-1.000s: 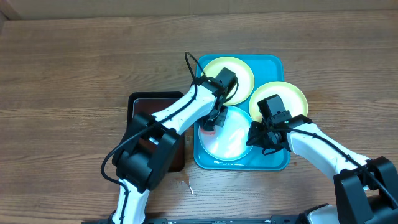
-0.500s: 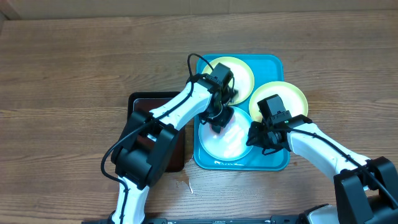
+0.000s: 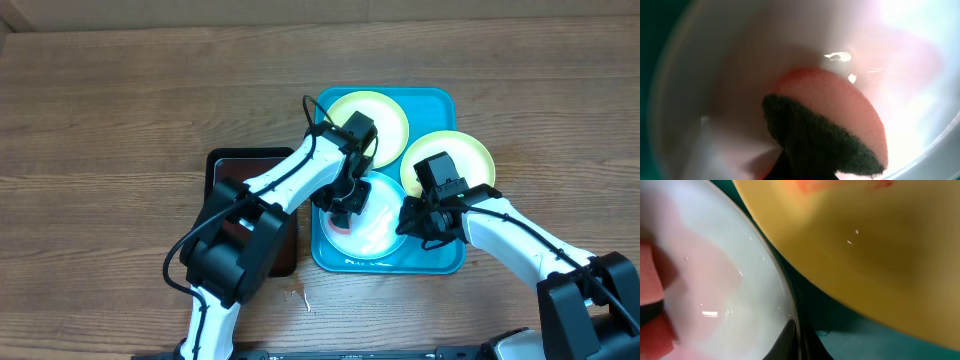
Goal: Clean dirty plates on tray and stack at the side
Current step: 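Return the sponge to the brown tray and release it with left gripper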
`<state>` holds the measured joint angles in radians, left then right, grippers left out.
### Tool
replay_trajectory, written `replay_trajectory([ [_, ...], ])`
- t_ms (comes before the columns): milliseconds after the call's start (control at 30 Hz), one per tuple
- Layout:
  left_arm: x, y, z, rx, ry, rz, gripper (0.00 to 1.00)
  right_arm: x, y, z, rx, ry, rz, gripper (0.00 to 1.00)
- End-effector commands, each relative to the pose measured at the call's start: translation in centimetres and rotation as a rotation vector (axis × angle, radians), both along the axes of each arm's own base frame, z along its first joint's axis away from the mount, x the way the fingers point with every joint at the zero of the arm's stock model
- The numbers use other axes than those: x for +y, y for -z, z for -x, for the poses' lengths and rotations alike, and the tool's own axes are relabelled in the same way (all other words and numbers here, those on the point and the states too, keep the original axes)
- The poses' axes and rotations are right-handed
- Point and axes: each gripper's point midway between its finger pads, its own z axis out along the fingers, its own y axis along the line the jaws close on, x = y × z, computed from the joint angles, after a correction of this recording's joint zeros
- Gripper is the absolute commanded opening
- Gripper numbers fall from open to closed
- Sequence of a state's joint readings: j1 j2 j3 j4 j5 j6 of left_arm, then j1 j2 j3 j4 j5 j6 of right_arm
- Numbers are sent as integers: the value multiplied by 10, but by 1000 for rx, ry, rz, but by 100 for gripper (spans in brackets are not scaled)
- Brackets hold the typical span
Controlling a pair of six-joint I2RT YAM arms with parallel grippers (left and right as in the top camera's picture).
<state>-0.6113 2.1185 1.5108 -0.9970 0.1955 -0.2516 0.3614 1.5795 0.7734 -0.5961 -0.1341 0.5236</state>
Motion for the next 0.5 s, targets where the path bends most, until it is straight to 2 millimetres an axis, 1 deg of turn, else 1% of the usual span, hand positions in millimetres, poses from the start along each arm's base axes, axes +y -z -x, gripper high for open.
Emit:
replay_trajectory([
  [0,32,-7,-10,-72,-192,-164,4,-15,12,14,53,4,76,4],
  [100,29,-47,-13,-134,-219,-100,4,-16,12,15,59,4,78,4],
  [167,26,-78,-13,-185,-227,-38,4,-16,13,17,64,4,80,4],
  [267,36,-130,-15,-279,-270,39,4,-17,13,18,70,4,85,4],
  [333,53,-164,-16,-349,-314,82,4,-17,13,19,73,4,86,4],
  [367,63,-175,-16,-372,-337,87,4,-17,13,19,74,4,86,4],
  [400,77,-187,-16,-397,-369,81,4,-18,13,20,76,4,87,4],
  [467,106,-198,-15,-426,-430,45,4,-18,13,20,77,4,87,4],
])
